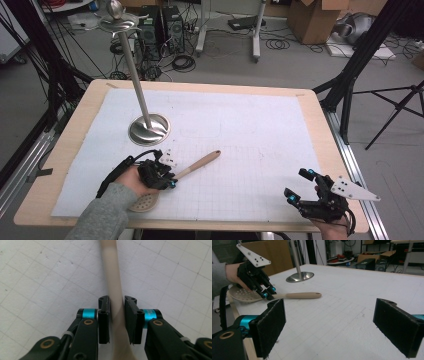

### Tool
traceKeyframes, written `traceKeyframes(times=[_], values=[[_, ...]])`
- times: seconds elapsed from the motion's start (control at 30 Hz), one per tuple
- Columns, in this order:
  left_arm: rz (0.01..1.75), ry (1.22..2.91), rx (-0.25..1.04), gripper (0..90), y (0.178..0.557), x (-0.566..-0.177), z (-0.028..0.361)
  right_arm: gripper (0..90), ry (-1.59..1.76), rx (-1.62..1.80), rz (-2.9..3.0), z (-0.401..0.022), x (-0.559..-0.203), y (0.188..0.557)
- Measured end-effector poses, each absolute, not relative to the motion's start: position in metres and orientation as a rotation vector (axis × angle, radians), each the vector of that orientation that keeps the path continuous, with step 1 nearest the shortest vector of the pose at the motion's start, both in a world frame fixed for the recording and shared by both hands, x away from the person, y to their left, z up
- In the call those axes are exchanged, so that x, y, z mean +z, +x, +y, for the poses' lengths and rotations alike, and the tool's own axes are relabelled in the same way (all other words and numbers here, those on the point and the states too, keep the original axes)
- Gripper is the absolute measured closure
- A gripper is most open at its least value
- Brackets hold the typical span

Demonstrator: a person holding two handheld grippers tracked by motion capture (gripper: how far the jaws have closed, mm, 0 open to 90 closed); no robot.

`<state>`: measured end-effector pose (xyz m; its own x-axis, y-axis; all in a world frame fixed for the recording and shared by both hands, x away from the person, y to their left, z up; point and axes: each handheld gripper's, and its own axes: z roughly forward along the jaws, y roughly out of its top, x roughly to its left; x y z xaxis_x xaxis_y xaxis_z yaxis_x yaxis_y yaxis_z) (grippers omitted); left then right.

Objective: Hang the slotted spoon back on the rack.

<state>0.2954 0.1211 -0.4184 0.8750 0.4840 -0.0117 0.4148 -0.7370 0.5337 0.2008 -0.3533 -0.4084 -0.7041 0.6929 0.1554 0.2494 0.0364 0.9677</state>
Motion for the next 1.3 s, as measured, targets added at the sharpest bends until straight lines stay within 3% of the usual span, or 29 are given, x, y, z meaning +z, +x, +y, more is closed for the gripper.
traceKeyframes(times=[0.5, 1.3], values=[[0.680, 2.461, 0.196, 77.8, 0.292, -0.419, 0.130, 10.0, 0.958, 1.705, 1.973, -0.353, -0.410, 0.202], [0.747, 2.222, 0.266, 77.7, 0.278, -0.378, 0.209, 9.9, 0.964, 1.686, 2.001, -0.347, -0.414, 0.205]])
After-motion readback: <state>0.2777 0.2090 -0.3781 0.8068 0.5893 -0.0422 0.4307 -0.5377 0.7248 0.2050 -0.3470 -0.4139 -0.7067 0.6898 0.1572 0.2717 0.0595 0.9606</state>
